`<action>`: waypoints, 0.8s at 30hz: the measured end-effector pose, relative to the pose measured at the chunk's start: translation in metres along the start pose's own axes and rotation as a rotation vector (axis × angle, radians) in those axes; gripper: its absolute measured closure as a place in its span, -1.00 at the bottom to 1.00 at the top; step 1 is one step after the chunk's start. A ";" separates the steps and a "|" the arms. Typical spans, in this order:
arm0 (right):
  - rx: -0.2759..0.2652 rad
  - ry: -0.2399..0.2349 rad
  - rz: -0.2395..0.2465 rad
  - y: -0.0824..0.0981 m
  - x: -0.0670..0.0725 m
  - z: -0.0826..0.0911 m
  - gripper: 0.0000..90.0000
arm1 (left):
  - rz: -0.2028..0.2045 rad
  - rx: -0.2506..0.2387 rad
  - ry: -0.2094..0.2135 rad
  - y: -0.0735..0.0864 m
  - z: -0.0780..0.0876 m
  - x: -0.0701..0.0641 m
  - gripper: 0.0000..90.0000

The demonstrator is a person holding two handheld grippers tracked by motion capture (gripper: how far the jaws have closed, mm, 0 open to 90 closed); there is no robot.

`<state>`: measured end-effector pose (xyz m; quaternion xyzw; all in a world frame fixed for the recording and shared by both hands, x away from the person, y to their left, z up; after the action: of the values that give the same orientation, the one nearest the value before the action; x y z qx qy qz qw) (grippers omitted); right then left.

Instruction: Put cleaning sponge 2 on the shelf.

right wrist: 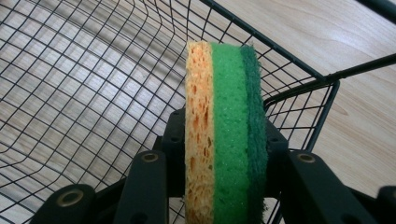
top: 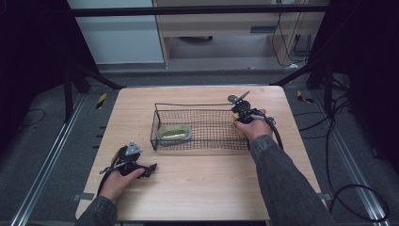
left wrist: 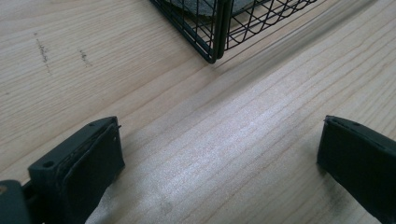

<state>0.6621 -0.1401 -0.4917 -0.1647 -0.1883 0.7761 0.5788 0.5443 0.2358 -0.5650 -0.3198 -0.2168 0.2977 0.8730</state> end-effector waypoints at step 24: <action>-0.021 -0.034 0.022 -0.001 0.012 0.011 0.20 | -0.006 0.004 0.003 0.000 0.000 0.000 -1.00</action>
<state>0.6545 -0.1292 -0.4822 -0.1596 -0.2047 0.7830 0.5653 0.5443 0.2362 -0.5650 -0.3178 -0.2161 0.2948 0.8748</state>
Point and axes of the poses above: each handheld gripper's, and its own axes: z roughly backward along the jaws, y roughly out of its underside, x roughly to its left, the point moved 8 cm from there along -z, roughly forward along the jaws, and after that the axes turned 14 degrees about -z, right-handed, at the moved point
